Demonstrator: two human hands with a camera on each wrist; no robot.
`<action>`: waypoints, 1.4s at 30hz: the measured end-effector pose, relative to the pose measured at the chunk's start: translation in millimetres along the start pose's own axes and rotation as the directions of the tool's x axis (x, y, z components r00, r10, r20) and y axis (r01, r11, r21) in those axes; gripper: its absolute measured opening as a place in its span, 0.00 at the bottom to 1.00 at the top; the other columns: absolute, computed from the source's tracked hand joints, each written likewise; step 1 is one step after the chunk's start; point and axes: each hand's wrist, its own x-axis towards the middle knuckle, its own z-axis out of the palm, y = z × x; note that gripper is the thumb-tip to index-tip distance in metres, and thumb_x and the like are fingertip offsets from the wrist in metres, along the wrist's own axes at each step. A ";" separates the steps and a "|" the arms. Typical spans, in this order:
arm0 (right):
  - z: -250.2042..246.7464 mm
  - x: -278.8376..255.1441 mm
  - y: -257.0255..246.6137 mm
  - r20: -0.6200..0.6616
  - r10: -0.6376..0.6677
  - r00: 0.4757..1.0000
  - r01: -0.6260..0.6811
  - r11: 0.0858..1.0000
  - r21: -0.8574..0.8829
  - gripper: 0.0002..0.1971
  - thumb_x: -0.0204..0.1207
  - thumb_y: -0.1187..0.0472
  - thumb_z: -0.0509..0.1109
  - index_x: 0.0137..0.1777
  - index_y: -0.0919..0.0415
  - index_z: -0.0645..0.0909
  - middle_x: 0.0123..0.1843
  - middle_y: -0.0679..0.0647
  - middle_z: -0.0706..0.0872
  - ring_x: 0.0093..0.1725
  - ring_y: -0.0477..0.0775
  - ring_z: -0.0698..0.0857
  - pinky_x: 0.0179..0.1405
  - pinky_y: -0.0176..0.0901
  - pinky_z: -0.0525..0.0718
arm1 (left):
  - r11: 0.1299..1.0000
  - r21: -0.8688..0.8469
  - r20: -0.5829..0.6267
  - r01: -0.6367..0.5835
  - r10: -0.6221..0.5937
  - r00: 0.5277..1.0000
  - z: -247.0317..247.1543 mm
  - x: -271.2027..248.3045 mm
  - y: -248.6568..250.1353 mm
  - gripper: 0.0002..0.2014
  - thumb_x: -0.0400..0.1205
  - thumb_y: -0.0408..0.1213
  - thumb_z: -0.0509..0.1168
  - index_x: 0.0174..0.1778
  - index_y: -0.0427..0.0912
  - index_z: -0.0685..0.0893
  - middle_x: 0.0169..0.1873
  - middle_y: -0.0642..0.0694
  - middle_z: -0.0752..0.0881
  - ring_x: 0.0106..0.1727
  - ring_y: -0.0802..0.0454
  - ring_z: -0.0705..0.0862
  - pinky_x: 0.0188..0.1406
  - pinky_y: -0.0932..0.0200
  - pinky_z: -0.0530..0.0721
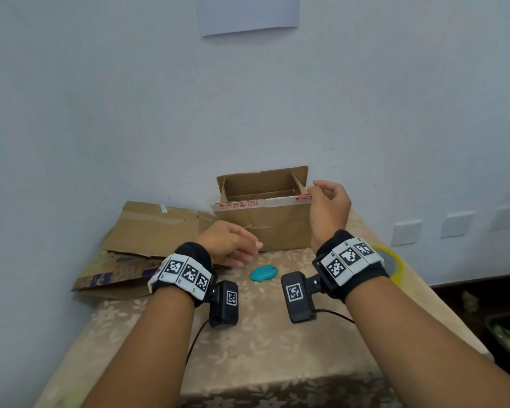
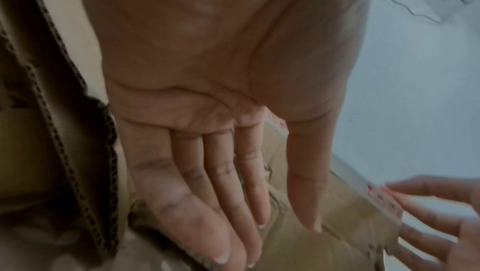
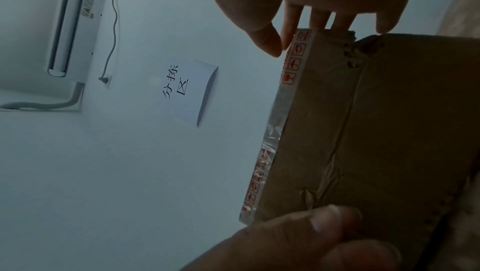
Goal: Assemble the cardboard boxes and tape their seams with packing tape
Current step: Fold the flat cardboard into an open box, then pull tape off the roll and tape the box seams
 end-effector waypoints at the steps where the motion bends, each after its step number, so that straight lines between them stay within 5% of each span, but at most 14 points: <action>1: -1.3 -0.9 0.1 -0.005 0.000 1.000 0.000 1.000 0.004 0.09 0.82 0.67 0.71 0.52 0.50 0.84 0.58 0.52 0.88 0.58 0.51 0.88 0.49 0.37 0.82 | 0.999 0.041 0.006 0.002 -0.002 1.000 3.4 1.1 -0.2 0.12 0.77 0.33 0.80 0.55 0.39 0.92 0.44 0.44 0.95 0.39 0.54 0.93 0.35 0.61 0.91; 8: -8.7 1.6 -0.1 -0.036 0.050 0.998 -0.049 0.998 0.029 0.09 0.81 0.66 0.71 0.50 0.49 0.84 0.57 0.53 0.89 0.57 0.57 0.89 0.60 0.55 0.89 | 0.948 0.318 0.099 0.022 -0.056 0.993 21.4 9.6 2.8 0.18 0.74 0.36 0.83 0.59 0.43 0.90 0.50 0.44 0.92 0.45 0.51 0.89 0.42 0.57 0.87; 12: -11.4 2.6 -1.8 -0.040 0.078 0.996 -0.077 0.996 0.046 0.08 0.82 0.66 0.71 0.52 0.51 0.84 0.57 0.55 0.89 0.53 0.56 0.90 0.46 0.48 0.88 | 0.919 0.393 0.104 0.020 -0.066 0.992 23.3 13.1 4.3 0.16 0.75 0.34 0.83 0.58 0.45 0.91 0.56 0.43 0.91 0.60 0.46 0.89 0.58 0.50 0.90; 15: -14.8 3.6 -2.1 -0.049 0.098 0.994 -0.096 0.994 0.058 0.06 0.83 0.66 0.70 0.53 0.53 0.84 0.53 0.53 0.88 0.47 0.50 0.87 0.37 0.37 0.81 | 0.907 0.422 0.105 0.020 -0.070 0.992 25.6 16.3 4.0 0.17 0.75 0.32 0.82 0.60 0.43 0.90 0.58 0.43 0.90 0.62 0.45 0.89 0.64 0.45 0.90; 19: -19.9 4.1 -6.2 -0.066 0.109 0.992 -0.107 0.994 0.037 0.07 0.84 0.66 0.68 0.55 0.55 0.83 0.49 0.48 0.86 0.46 0.46 0.84 0.37 0.33 0.77 | 0.891 0.454 0.100 0.016 -0.068 0.993 27.1 18.6 4.3 0.16 0.75 0.33 0.82 0.59 0.43 0.91 0.56 0.45 0.90 0.60 0.46 0.89 0.62 0.46 0.90; 22: -27.5 6.5 -9.0 -0.079 0.138 0.987 -0.141 0.990 -0.028 0.07 0.84 0.67 0.66 0.57 0.56 0.80 0.47 0.45 0.82 0.45 0.44 0.81 0.35 0.34 0.73 | 0.887 0.461 0.086 0.005 -0.050 0.995 29.5 17.0 7.8 0.14 0.76 0.38 0.82 0.57 0.45 0.90 0.54 0.46 0.90 0.53 0.50 0.88 0.46 0.56 0.89; 24: -33.5 10.2 -10.3 -0.067 0.185 0.981 -0.191 0.976 -0.105 0.05 0.83 0.66 0.65 0.53 0.57 0.79 0.47 0.46 0.80 0.53 0.53 0.82 0.43 0.41 0.79 | 0.897 0.442 0.086 -0.025 -0.014 0.996 31.4 14.6 13.9 0.14 0.77 0.41 0.81 0.57 0.46 0.89 0.54 0.44 0.90 0.52 0.50 0.88 0.45 0.58 0.89; 26: -37.8 13.8 -12.9 -0.029 0.246 0.969 -0.247 0.950 -0.192 0.03 0.80 0.65 0.65 0.47 0.58 0.79 0.49 0.52 0.82 0.62 0.65 0.81 0.62 0.58 0.82 | 0.926 0.366 0.107 -0.089 0.053 0.993 33.8 11.7 23.0 0.14 0.77 0.43 0.80 0.56 0.47 0.89 0.54 0.44 0.91 0.55 0.46 0.90 0.55 0.52 0.91; 29: -41.3 13.3 -19.5 -0.001 0.330 0.944 -0.316 0.905 -0.283 0.07 0.81 0.64 0.64 0.41 0.63 0.73 0.51 0.61 0.80 0.55 0.64 0.78 0.69 0.62 0.78 | 0.943 0.261 0.164 -0.208 0.169 0.972 38.8 5.3 38.9 0.11 0.80 0.46 0.77 0.57 0.49 0.90 0.53 0.48 0.92 0.55 0.50 0.91 0.58 0.48 0.91; 31: -43.6 12.4 -22.3 0.028 0.347 0.938 -0.321 0.892 -0.318 0.07 0.81 0.63 0.64 0.55 0.66 0.77 0.59 0.62 0.79 0.57 0.63 0.77 0.64 0.58 0.78 | 0.946 0.209 0.225 -0.250 0.202 0.953 44.8 2.0 47.8 0.11 0.83 0.45 0.75 0.59 0.49 0.89 0.54 0.48 0.93 0.54 0.50 0.91 0.53 0.53 0.91; 34: -48.5 8.0 -27.5 0.091 0.403 0.911 -0.343 0.860 -0.378 0.23 0.81 0.61 0.64 0.75 0.68 0.75 0.68 0.62 0.80 0.61 0.62 0.77 0.58 0.54 0.75 | 0.944 0.194 0.287 -0.268 0.206 0.935 56.7 1.0 54.4 0.10 0.84 0.45 0.73 0.61 0.49 0.89 0.55 0.45 0.93 0.54 0.49 0.91 0.52 0.52 0.89; 40: -63.9 8.7 -37.0 0.153 0.460 0.875 -0.334 0.800 -0.499 0.19 0.84 0.59 0.63 0.72 0.66 0.78 0.56 0.59 0.83 0.46 0.53 0.78 0.55 0.51 0.73 | 0.942 0.205 0.305 -0.266 0.197 0.932 75.4 4.7 57.0 0.13 0.85 0.43 0.73 0.64 0.46 0.89 0.57 0.41 0.92 0.54 0.49 0.90 0.50 0.54 0.90; 42: -65.3 7.3 -35.7 0.174 0.489 0.855 -0.334 0.775 -0.536 0.20 0.85 0.59 0.62 0.74 0.66 0.77 0.60 0.61 0.83 0.52 0.56 0.82 0.61 0.52 0.75 | 0.946 0.195 0.313 -0.259 0.190 0.931 78.8 6.4 57.6 0.13 0.85 0.42 0.73 0.64 0.46 0.89 0.58 0.39 0.92 0.53 0.48 0.90 0.52 0.51 0.90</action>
